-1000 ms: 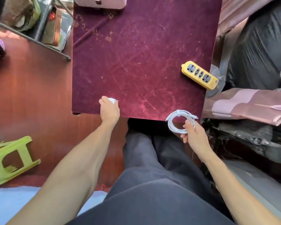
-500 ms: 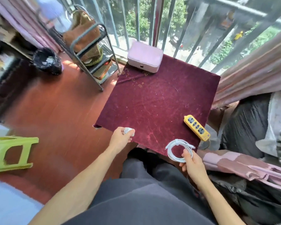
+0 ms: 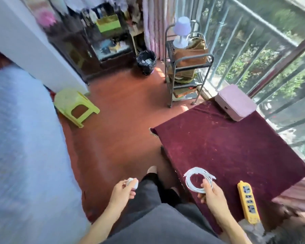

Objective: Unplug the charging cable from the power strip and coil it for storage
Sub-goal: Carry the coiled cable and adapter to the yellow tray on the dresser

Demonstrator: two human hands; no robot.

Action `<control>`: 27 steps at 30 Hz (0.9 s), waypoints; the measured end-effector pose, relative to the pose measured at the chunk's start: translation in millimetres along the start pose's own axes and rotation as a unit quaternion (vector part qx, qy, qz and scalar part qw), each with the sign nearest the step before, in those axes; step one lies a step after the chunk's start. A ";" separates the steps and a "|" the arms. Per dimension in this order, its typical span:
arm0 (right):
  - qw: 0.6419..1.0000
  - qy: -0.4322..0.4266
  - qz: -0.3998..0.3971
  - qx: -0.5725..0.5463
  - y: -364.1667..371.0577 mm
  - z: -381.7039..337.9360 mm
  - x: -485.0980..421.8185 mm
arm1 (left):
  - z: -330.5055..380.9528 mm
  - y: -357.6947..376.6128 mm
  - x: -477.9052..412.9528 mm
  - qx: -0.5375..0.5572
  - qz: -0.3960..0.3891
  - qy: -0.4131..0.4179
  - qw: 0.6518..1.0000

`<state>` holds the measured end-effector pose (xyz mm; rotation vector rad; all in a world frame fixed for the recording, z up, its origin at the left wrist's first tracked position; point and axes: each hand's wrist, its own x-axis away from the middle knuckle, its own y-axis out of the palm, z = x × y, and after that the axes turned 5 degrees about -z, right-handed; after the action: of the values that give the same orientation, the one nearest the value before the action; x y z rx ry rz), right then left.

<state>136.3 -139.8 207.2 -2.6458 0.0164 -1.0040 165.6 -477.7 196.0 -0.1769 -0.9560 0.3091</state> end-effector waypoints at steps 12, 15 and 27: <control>0.982 -0.045 -0.134 0.122 103.1 -129.2 -72.7 | 14.4 -73.3 -47.7 0.135 0.065 -0.036 0.988; 0.980 -0.053 -0.136 0.134 137.6 -161.6 -94.1 | 36.1 -107.1 -74.4 0.138 0.070 -0.029 0.988; 0.985 -0.071 -0.118 0.103 226.9 -262.9 -159.8 | 161.5 -186.6 -166.8 0.107 0.021 0.043 0.993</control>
<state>-132.7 -411.0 223.8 -2.5602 -0.4196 -0.8317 -23.4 -707.4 211.5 -0.0138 -0.8277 0.4375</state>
